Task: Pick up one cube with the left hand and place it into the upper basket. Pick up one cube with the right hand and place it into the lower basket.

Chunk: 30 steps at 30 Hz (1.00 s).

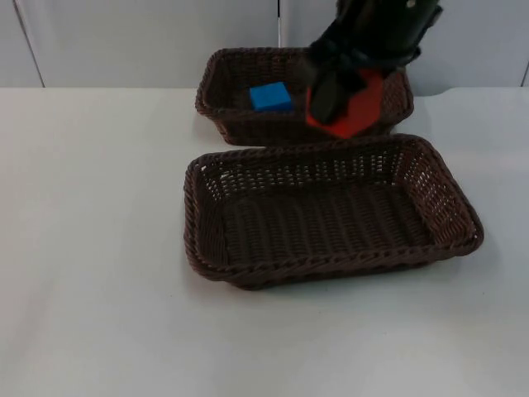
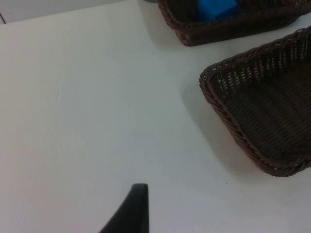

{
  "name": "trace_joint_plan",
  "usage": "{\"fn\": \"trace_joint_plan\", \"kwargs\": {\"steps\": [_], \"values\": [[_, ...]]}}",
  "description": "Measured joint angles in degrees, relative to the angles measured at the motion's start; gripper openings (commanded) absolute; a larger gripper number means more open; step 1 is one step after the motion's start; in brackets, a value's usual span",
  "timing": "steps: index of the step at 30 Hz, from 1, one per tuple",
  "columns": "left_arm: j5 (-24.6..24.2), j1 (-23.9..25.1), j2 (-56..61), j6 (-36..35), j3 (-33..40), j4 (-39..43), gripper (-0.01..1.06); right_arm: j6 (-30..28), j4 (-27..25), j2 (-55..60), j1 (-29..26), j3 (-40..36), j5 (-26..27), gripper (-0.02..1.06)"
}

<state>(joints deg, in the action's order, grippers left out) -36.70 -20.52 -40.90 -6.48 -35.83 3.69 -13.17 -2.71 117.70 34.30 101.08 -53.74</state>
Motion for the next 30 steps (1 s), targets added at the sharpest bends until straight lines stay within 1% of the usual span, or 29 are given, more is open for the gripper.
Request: {"fn": "trace_joint_plan", "kwargs": {"steps": [2, 4, 8, 9, 13, 14, 18, 19, 22, 23, 27, 30], "values": [[0.0, 0.0, 0.0, 0.0, 0.0, 0.0, 1.02, 0.1, 0.9, 0.0, 1.1, -2.2, 2.4, 0.0], [0.0, 0.0, 0.0, 0.0, 0.0, 0.0, 1.02, 0.1, 1.0, 0.0, 1.5, -3.1, 3.4, 0.0], [0.0, 0.0, 0.0, 0.0, 0.0, 0.0, 1.02, 0.1, 1.9, 0.0, 2.2, -7.2, 8.8, 0.0], [0.0, 0.0, 0.0, 0.0, 0.0, 0.0, 1.02, 0.1, 1.9, 0.0, 2.2, -7.2, 8.8, 0.0], [0.0, 0.0, 0.0, 0.0, 0.0, 0.0, 1.02, 0.1, 2.7, 0.0, 2.2, -13.0, 17.1, 0.0], [0.0, 0.0, 0.0, 0.0, 0.0, 0.0, 1.02, 0.1, 2.7, 0.0, 2.2, -13.0, 17.1, 0.0], [0.0, 0.0, 0.0, 0.0, 0.0, 0.0, 1.02, 0.1, 2.7, 0.0, 2.2, -17.6, 22.7, 0.0], [0.0, 0.0, 0.0, 0.0, 0.0, 0.0, 1.02, 0.1, 2.7, 0.0, 2.2, -17.6, 22.7, 0.0], [0.0, 0.0, 0.0, 0.0, 0.0, 0.0, 1.02, 0.4, 2.7, 0.0, 2.2, -19.9, 25.9, 0.0], [0.0, 0.0, 0.0, 0.0, 0.0, 0.0, 1.02, 0.4, 2.7, 0.0, 2.2, -19.9, 25.9, 0.0], [0.0, 0.0, 0.0, 0.0, 0.0, 0.0, 1.02, 0.4, 2.7, 0.7, 2.2, -20.8, 29.2, 0.0], [0.0, 0.0, 0.0, 0.0, 0.0, 0.0, 1.02, 0.7, 2.7, 2.2, 2.2, -20.8, 30.0, 0.0]]}}
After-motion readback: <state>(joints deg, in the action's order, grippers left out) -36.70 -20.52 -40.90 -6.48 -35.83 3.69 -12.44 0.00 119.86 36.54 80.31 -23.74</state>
